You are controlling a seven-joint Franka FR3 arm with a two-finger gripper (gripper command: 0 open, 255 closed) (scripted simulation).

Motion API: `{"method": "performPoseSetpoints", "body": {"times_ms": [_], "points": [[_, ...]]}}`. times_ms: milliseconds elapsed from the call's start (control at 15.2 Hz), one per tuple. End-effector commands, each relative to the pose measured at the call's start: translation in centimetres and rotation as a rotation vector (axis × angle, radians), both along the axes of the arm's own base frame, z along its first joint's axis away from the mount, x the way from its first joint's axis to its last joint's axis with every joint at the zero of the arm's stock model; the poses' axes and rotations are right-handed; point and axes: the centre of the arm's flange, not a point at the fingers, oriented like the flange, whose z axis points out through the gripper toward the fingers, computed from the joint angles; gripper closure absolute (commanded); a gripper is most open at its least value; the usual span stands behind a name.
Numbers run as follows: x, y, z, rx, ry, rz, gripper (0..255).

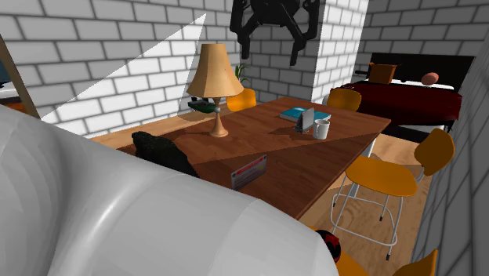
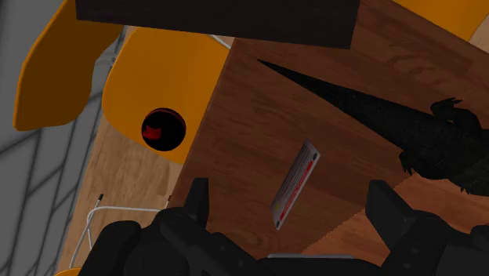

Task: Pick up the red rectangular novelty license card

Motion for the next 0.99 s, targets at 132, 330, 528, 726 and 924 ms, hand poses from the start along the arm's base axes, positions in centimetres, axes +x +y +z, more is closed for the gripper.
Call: {"method": "performPoseSetpoints", "body": {"times_ms": [132,330,528,726,924], "points": [[1.0,1.3,-2.1,-0.005,-0.003,-0.023,0],[2.5,3.2,-5.3,-0.012,-0.007,-0.057,0],[4.1,5.0,-8.4,-0.020,-0.011,-0.091,0],[5.7,6.7,-11.6,-0.027,-0.015,-0.126,0],[7.4,8.3,-14.8,-0.035,-0.020,-0.160,0]]}}
